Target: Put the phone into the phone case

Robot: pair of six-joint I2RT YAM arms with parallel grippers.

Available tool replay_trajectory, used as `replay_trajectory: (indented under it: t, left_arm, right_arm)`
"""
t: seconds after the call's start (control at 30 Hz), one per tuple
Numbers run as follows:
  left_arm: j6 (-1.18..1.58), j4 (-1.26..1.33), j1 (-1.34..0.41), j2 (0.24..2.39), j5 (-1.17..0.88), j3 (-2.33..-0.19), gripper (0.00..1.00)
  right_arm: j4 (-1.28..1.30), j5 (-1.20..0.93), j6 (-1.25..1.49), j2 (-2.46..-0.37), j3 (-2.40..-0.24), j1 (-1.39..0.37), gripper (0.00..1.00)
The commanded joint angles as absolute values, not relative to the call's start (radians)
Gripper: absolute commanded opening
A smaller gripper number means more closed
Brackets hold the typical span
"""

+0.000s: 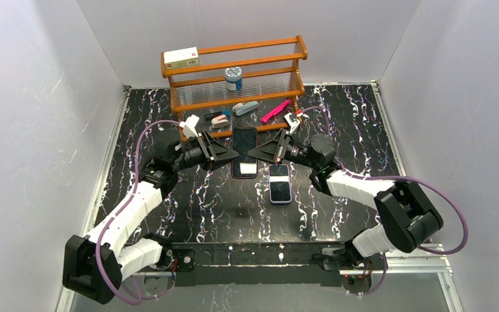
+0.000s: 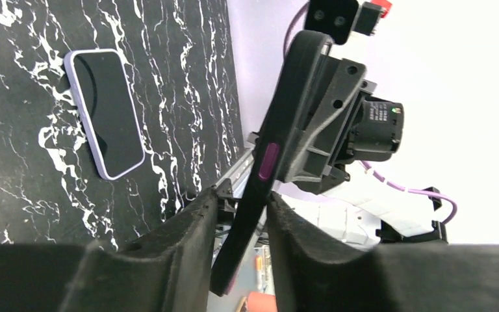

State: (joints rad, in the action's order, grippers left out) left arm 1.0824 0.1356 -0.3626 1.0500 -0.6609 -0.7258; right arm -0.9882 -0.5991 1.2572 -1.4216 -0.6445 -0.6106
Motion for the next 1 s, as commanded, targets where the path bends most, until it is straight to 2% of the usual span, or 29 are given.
replay_trajectory:
  t: [0.0,0.1,0.23,0.37,0.4,0.5,0.57,0.7,0.77,0.87,0.9,0.97]
  left_arm:
    - [1.17,0.246,-0.364,1.061,-0.723,-0.684,0.21]
    - [1.125,0.132,-0.364,1.078,-0.683,-0.705,0.0]
    - [0.974,-0.128,-0.364,1.112,-0.601,-0.789,0.0]
    - [0.978,-0.147,-0.364,1.115,-0.6,-0.809,0.0]
    - [0.987,-0.139,-0.364,1.109,-0.602,-0.812,0.05]
    - [1.014,-0.09,-0.364,1.085,-0.603,-0.811,0.39]
    - [1.027,-0.048,-0.364,1.075,-0.603,-0.805,0.54]
    - [1.089,0.096,-0.363,1.071,-0.63,-0.773,0.62]
    - [1.137,0.197,-0.362,1.076,-0.647,-0.743,0.62]
    - [1.225,0.371,-0.362,1.096,-0.687,-0.708,0.57]
    - [1.252,0.421,-0.362,1.104,-0.699,-0.699,0.54]
    - [1.299,0.503,-0.363,1.117,-0.724,-0.682,0.37]
  right_arm:
    - [-1.149,-0.599,1.299,-1.44,-0.69,-0.608,0.01]
    - [-1.142,-0.604,1.28,-1.442,-0.679,-0.609,0.01]
    - [-1.061,-0.596,1.219,-1.433,-0.679,-0.608,0.01]
    - [-1.061,-0.619,1.217,-1.444,-0.683,-0.608,0.01]
    - [-1.065,-0.624,1.216,-1.445,-0.683,-0.609,0.01]
    - [-1.093,-0.647,1.219,-1.445,-0.68,-0.609,0.01]
    - [-1.124,-0.676,1.229,-1.445,-0.675,-0.609,0.01]
    - [-1.198,-0.756,1.27,-1.452,-0.673,-0.609,0.01]
    - [-1.235,-0.799,1.296,-1.46,-0.677,-0.608,0.01]
    - [-1.236,-0.839,1.309,-1.476,-0.686,-0.608,0.01]
    - [-1.238,-0.844,1.314,-1.482,-0.686,-0.609,0.01]
    - [-1.238,-0.853,1.32,-1.494,-0.687,-0.609,0.01]
